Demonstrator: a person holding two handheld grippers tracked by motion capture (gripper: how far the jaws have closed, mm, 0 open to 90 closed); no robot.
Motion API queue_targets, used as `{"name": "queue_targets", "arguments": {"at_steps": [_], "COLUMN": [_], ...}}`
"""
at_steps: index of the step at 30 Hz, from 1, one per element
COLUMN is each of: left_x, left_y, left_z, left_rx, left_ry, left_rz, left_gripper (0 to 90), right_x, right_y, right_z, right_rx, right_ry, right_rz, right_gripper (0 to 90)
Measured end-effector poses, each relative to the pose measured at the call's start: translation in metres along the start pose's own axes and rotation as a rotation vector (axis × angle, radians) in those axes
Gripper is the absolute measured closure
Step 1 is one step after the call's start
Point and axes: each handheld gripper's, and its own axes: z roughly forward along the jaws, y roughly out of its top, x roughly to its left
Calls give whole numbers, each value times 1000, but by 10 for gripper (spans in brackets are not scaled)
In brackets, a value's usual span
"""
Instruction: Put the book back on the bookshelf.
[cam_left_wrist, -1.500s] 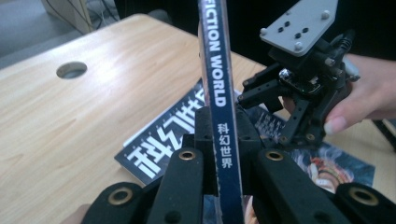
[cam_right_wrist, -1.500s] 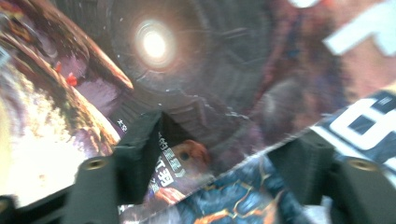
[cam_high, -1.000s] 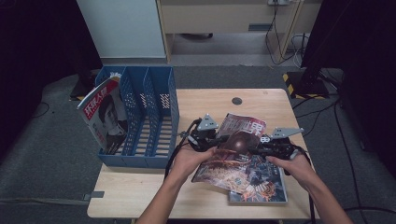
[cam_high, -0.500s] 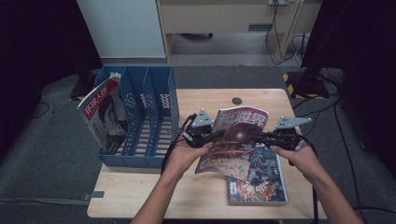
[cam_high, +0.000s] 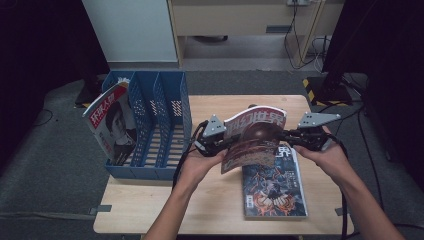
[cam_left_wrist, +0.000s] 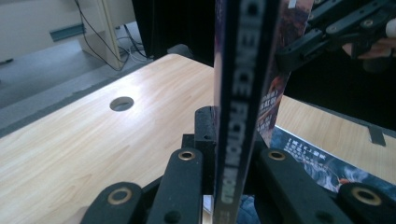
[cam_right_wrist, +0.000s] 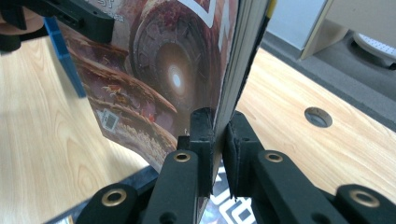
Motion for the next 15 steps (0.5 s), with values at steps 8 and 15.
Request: {"name": "queue_targets", "arguments": {"at_steps": [8,15], "left_x": [2,1], "left_y": [-7,-7], "left_z": [0,2], "left_rx": [-46,-71], "left_ry": [-16,-10], "left_rz": [-43,-44], "left_gripper": [799,818], "right_x": [3,5], "right_y": [-7,-8], "right_z": [-4,-7], "right_rx": [-8,-1], "right_ry": [29,53], "right_rz": [1,-6], "right_gripper": [829,809]}}
